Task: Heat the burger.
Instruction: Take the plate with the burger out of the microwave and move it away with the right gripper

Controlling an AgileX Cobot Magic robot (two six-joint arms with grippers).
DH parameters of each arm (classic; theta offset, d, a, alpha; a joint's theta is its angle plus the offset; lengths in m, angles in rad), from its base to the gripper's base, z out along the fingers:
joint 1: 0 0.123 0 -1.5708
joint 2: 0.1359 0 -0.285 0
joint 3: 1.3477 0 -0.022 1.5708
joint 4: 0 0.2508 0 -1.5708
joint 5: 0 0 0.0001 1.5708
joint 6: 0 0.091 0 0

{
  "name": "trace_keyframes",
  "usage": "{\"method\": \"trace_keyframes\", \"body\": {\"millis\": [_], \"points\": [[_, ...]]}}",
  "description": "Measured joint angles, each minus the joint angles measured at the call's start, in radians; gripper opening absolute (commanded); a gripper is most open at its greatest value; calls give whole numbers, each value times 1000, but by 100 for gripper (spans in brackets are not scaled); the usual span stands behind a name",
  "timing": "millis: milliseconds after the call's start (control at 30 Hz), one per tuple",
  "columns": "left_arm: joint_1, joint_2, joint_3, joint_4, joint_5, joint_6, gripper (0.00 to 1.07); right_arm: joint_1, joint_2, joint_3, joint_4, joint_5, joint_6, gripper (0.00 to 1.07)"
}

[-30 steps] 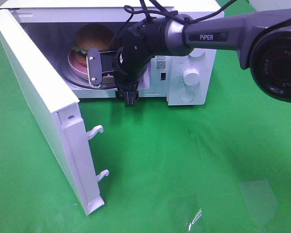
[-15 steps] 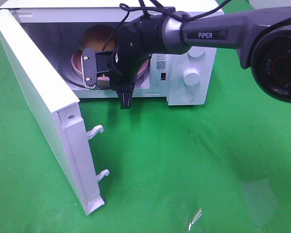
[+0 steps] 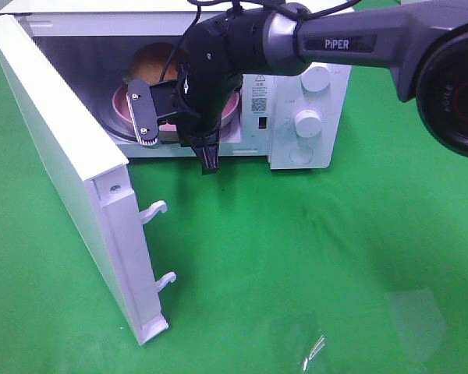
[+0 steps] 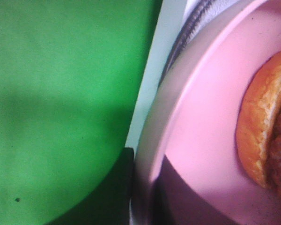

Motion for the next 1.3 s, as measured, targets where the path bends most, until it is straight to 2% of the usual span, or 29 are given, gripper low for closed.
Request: {"method": "trace_keyframes", "body": {"millis": [100, 300, 467, 500, 567, 633, 700, 1100, 1200, 1300], "points": [[0, 0, 0, 1, 0, 0, 98, 5, -7, 3, -21, 6, 2, 0], [0, 0, 0, 1, 0, 0, 98, 8, -54, 80, -56, -29, 20, 0], [0, 0, 0, 1, 0, 0, 98, 10, -118, 210, -85, -106, 35, 0], [0, 0, 0, 1, 0, 0, 98, 10, -118, 210, -85, -106, 35, 0], [0, 0, 0, 1, 0, 0, 98, 14, -159, 284, -121, -155, 35, 0], [0, 0, 0, 1, 0, 0, 98, 14, -159, 284, -121, -155, 35, 0], [0, 0, 0, 1, 0, 0, 98, 19, -200, 354, -143, -207, 34, 0], [0, 0, 0, 1, 0, 0, 98, 22, -292, 507, -158, -324, 35, 0], [0, 0, 0, 1, 0, 0, 98, 23, -330, 583, -163, -371, 35, 0], [0, 0, 0, 1, 0, 0, 98, 23, -347, 617, -163, -384, 35, 0]]}}
